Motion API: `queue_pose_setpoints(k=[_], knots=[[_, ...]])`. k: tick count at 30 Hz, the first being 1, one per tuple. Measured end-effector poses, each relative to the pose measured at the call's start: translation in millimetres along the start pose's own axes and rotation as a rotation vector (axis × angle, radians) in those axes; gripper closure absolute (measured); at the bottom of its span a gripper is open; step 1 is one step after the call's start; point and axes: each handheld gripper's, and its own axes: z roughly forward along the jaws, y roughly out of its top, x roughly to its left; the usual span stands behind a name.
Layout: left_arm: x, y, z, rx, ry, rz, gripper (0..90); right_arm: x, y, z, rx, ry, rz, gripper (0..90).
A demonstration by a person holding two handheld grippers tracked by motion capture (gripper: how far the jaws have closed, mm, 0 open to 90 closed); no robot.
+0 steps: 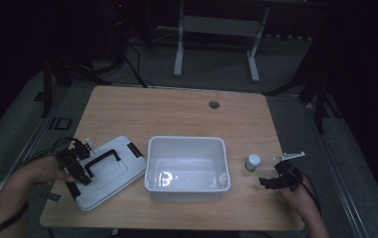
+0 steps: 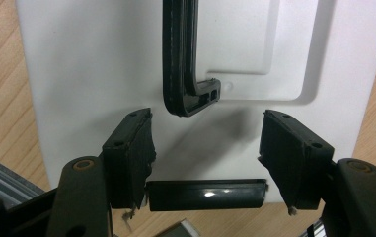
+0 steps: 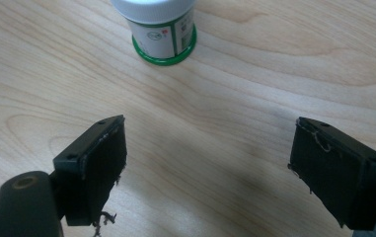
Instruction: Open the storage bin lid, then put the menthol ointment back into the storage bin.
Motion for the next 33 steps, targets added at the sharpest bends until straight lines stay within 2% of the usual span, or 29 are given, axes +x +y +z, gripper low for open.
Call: queue_pose_setpoints(k=[1,4,7,8,9,10,11,14,15,20,33], knots=[[-0.2,-0.2,0.0,0.001,-0.002,-0.001,37.3,0.0,0.0,0.0,0.0,0.0,0.0,13.8],[-0.6,-0.8,-0.9,0.007,-0.001,0.002,37.3,0.9,10.3,1.4,0.07,0.012,-0.012,13.8],[-0.3,-1.3,-1.4,0.006,-0.003,0.002,37.3,1.3,15.0,2.2,0.096,0.014,-0.019,13.8],[-0.2,-1.4,-1.6,0.007,-0.002,0.002,37.3,1.3,19.3,3.5,0.128,0.01,-0.031,13.8],[-0.3,-1.5,-1.5,0.008,-0.001,0.001,37.3,1.3,19.3,3.5,0.128,0.01,-0.031,13.8],[-0.3,-1.5,-1.3,0.009,-0.003,0.002,37.3,1.3,23.7,4.8,0.166,0.009,-0.039,13.8],[-0.3,-1.5,-1.2,0.011,-0.003,0.003,37.3,1.3,23.7,4.8,0.166,0.009,-0.039,13.8],[-0.4,-1.0,-1.5,0.008,-0.002,0.003,37.3,-1.6,32.7,6.6,0.218,0.003,-0.044,13.8],[-0.4,-1.0,-1.5,0.008,-0.002,0.003,37.3,-1.6,32.7,6.6,0.218,0.003,-0.044,13.8],[-0.7,-0.5,-3.9,0.005,-0.001,0.009,37.3,-2.5,43.7,10.4,0.285,0.006,-0.053,13.8],[-0.4,-3.0,-1.7,0.011,-0.006,-0.002,37.3,0.4,64.2,14.5,0.34,0.015,-0.086,13.9]])
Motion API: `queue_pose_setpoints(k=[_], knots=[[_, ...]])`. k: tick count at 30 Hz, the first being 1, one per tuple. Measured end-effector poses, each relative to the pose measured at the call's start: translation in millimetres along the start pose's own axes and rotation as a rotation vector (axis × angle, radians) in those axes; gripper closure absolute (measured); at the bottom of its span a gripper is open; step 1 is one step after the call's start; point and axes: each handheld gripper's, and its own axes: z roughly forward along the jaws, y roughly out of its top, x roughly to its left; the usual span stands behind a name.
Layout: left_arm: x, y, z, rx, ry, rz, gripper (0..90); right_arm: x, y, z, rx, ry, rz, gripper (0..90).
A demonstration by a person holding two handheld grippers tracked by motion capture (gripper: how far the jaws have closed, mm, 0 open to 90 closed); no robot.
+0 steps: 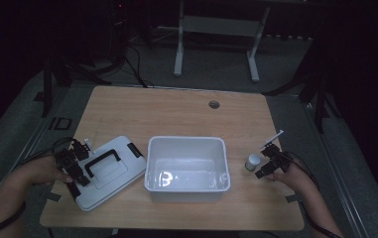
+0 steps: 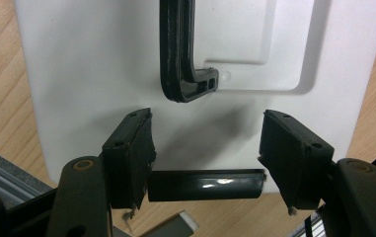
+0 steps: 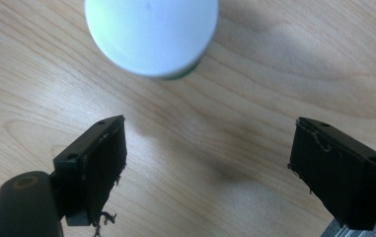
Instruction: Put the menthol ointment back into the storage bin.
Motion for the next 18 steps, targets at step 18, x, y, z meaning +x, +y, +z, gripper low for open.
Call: queue_pose_setpoints(k=[18], knots=[[0.5,1.7,4.1,0.003,-0.009,0.002,37.3,2.0,36.1,-6.5,0.038,0.014,-0.036,14.5]])
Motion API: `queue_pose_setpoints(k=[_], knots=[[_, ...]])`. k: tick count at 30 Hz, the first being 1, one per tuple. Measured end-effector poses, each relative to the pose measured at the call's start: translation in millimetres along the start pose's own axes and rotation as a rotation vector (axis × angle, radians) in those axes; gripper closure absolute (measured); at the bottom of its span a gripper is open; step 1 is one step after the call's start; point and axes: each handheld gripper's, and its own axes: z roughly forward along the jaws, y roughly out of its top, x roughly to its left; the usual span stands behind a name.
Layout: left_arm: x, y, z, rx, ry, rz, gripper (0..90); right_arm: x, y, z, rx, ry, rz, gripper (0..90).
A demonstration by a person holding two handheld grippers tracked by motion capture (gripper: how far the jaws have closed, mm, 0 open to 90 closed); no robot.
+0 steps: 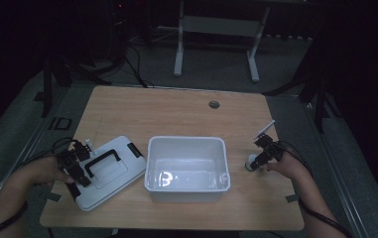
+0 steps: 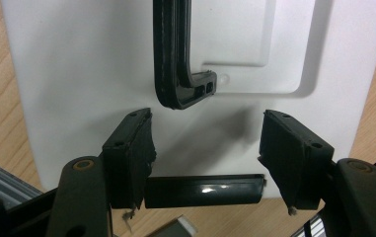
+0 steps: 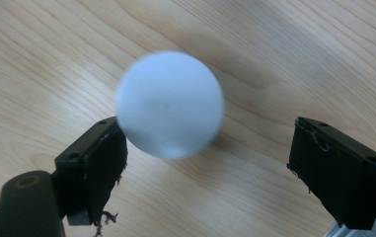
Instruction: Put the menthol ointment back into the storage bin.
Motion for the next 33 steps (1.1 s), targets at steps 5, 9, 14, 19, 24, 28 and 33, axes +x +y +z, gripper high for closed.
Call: queue_pose_setpoints(k=[5,9,14,19,24,28,33], knots=[[0.3,-0.9,0.6,0.001,0.001,-0.001,37.3,4.8,8.0,4.2,0.013,0.007,-0.021,18.8],[0.0,-1.0,0.9,0.002,0.001,0.001,37.3,8.2,13.7,6.8,0.027,0.009,-0.036,22.5],[-0.2,0.0,0.7,0.008,0.003,0.005,37.3,11.7,20.3,9.0,0.054,0.019,-0.059,31.0],[-0.4,0.9,0.9,0.007,0.003,0.007,37.3,14.0,25.4,12.2,0.075,0.005,-0.074,43.8],[0.2,0.7,0.7,0.01,0.004,0.005,37.3,17.0,28.3,10.6,0.089,-0.021,-0.105,50.0],[0.2,-0.1,0.1,0.011,0.005,0.002,37.3,18.7,27.6,6.5,0.106,-0.022,-0.132,50.1],[-0.1,-0.5,0.1,0.015,0.007,0.005,37.3,22.9,24.7,-7.1,0.086,-0.028,-0.177,50.1]])
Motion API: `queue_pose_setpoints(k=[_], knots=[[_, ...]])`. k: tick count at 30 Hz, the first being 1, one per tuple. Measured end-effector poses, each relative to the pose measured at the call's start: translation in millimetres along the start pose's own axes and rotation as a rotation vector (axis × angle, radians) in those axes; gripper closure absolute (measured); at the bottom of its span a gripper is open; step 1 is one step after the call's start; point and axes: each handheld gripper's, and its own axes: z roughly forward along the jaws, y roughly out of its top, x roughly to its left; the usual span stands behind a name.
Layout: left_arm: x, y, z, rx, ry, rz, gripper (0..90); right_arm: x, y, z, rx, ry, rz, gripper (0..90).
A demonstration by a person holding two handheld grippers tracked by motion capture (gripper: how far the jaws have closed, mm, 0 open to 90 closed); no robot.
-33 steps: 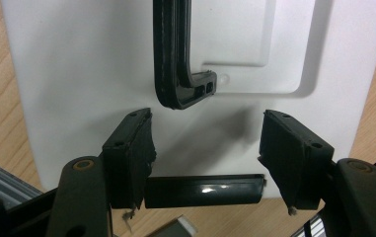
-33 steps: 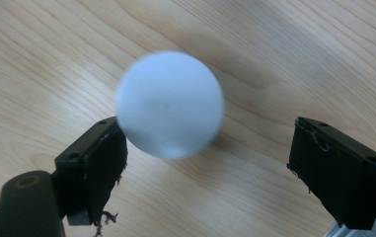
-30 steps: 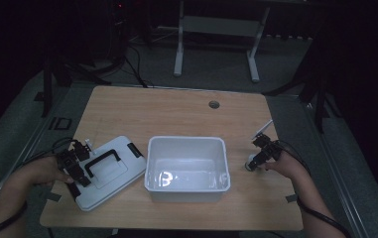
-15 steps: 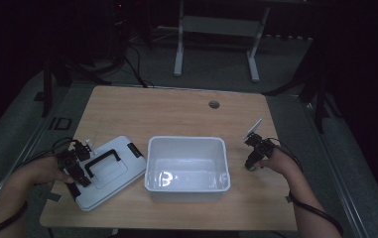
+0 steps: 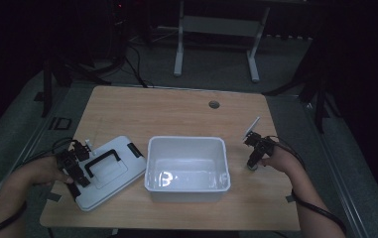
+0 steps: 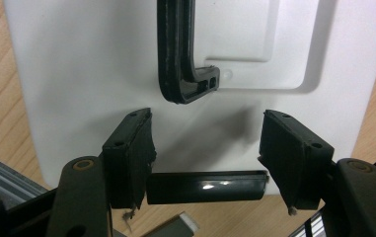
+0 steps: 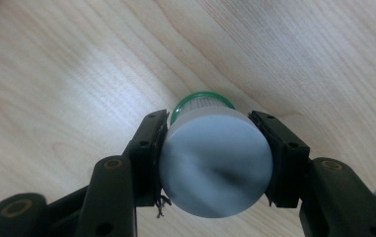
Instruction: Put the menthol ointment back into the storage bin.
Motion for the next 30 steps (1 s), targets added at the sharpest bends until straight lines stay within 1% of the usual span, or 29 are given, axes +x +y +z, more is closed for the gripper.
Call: queue_pose_setpoints(k=[1,4,6,7,9,11,12,14,16,17,20,25,28,30], knots=[[-0.2,0.2,0.0,0.002,0.001,0.0,37.3,0.8,-0.9,-3.0,-0.005,-0.009,-0.017,50.2],[-0.6,0.7,0.0,0.005,0.004,-0.001,37.3,5.0,-3.4,-12.2,-0.008,-0.016,-0.037,50.2],[-1.0,1.6,-0.4,0.004,0.005,-0.002,37.3,8.0,-4.9,-17.3,0.0,-0.023,-0.058,50.2],[-1.0,1.9,-0.9,0.003,0.003,0.0,37.3,11.1,-6.3,-21.3,0.005,-0.027,-0.076,50.2],[-1.1,2.2,-1.4,0.001,0.004,0.0,37.3,14.1,-7.8,-25.6,0.002,-0.028,-0.097,50.2],[-1.1,2.4,-1.9,0.003,0.006,-0.001,37.3,15.4,-8.4,-27.6,0.001,-0.027,-0.104,50.2],[-1.0,2.3,-2.4,0.004,0.006,-0.003,37.3,17.5,-9.3,-31.0,-0.001,-0.026,-0.115,50.2],[-1.4,2.1,-2.9,0.003,0.006,-0.002,37.3,23.2,-11.7,-40.7,-0.019,-0.03,-0.149,50.2],[-1.2,1.9,-3.2,0.002,0.007,-0.004,37.3,26.9,-12.6,-47.1,-0.032,-0.031,-0.163,50.2],[-1.2,1.9,-3.2,0.002,0.007,-0.004,37.3,26.9,-12.6,-47.1,-0.032,-0.031,-0.163,50.2],[-1.5,1.9,-2.6,0.004,0.006,-0.006,37.3,36.5,-13.4,-63.5,-0.05,-0.045,-0.2,50.2],[-2.8,3.4,-2.9,0.009,0.01,0.007,37.3,49.2,-13.9,-82.3,-0.048,-0.057,-0.261,50.2],[-3.8,3.9,-2.8,0.01,0.011,0.014,37.3,55.7,-14.7,-94.8,-0.063,-0.071,-0.287,50.2],[-4.6,3.8,-3.1,0.011,0.009,0.01,37.3,60.4,-15.1,-102.2,-0.077,-0.076,-0.303,50.2]])
